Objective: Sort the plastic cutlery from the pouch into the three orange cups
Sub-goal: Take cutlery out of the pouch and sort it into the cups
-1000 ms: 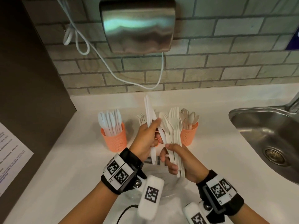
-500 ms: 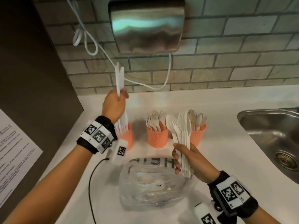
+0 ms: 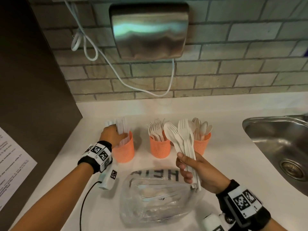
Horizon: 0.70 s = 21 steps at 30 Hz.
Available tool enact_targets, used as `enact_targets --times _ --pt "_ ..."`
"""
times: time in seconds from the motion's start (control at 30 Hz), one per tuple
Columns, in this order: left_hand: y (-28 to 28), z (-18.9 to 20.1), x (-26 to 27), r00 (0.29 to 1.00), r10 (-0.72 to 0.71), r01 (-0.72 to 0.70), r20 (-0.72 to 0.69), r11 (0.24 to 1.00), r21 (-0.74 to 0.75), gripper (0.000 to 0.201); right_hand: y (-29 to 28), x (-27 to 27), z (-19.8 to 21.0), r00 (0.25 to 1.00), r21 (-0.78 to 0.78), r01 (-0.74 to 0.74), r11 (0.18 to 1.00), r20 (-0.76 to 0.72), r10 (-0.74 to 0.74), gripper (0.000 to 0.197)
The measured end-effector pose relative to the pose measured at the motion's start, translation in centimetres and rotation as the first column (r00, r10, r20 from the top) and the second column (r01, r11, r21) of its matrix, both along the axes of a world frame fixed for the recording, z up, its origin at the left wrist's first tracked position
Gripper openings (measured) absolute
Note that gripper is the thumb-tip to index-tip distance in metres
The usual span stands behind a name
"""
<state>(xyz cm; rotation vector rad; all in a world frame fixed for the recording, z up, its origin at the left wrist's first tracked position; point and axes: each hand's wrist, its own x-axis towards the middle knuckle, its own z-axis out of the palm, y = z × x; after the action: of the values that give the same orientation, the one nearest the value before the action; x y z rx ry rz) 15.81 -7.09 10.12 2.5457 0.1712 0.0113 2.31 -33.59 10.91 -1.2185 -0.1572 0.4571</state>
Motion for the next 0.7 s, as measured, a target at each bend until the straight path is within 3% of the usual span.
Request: enact_targets --times 0.1,0.27,0.37,0.43,0.5,0.53,0.63,0.7 --pt "0.1 -0.3 -0.1 0.997 0.04 -0.046 0.069 0.996 0.075 0.039 0.2 0.0 0.0 1.0 -0.027 0.021 0.999 0.004 -0.021 0.064" --pt "-0.3 0.5 -1.5 0.96 0.055 -0.116 0.274 0.97 0.213 0.058 0.9 -0.3 0.4 0.997 -0.063 0.075 0.995 0.031 -0.073 0.039" --pt "-1.2 2.3 -2.7 0.868 0.058 -0.099 0.493 0.993 0.058 0.057 1.6 -0.1 0.5 0.989 -0.106 0.136 0.985 0.068 -0.13 0.043" --pt "-2.6 4.0 -4.1 0.828 0.033 0.035 0.559 0.993 -0.11 0.033 2.1 0.2 0.3 0.975 -0.168 0.207 0.964 0.117 -0.189 0.033" --pt "-4.5 5.3 -5.8 0.863 -0.034 0.235 0.503 0.91 -0.341 0.009 2.7 0.6 0.0 0.951 -0.222 0.293 0.93 0.172 -0.258 0.028" --pt "-5.6 5.7 -6.8 0.891 -0.085 0.303 0.446 0.843 -0.445 0.015 3.0 0.7 -0.2 0.937 -0.242 0.332 0.912 0.199 -0.288 0.028" --pt "-8.8 5.5 -9.0 0.929 -0.248 0.368 0.274 0.704 -0.607 0.002 3.9 0.9 -0.5 0.898 -0.262 0.413 0.872 0.279 -0.341 0.029" --pt "-10.5 4.5 -9.7 0.938 -0.255 0.346 0.234 0.702 -0.622 0.023 4.4 0.9 -0.6 0.876 -0.261 0.444 0.857 0.33 -0.353 0.028"
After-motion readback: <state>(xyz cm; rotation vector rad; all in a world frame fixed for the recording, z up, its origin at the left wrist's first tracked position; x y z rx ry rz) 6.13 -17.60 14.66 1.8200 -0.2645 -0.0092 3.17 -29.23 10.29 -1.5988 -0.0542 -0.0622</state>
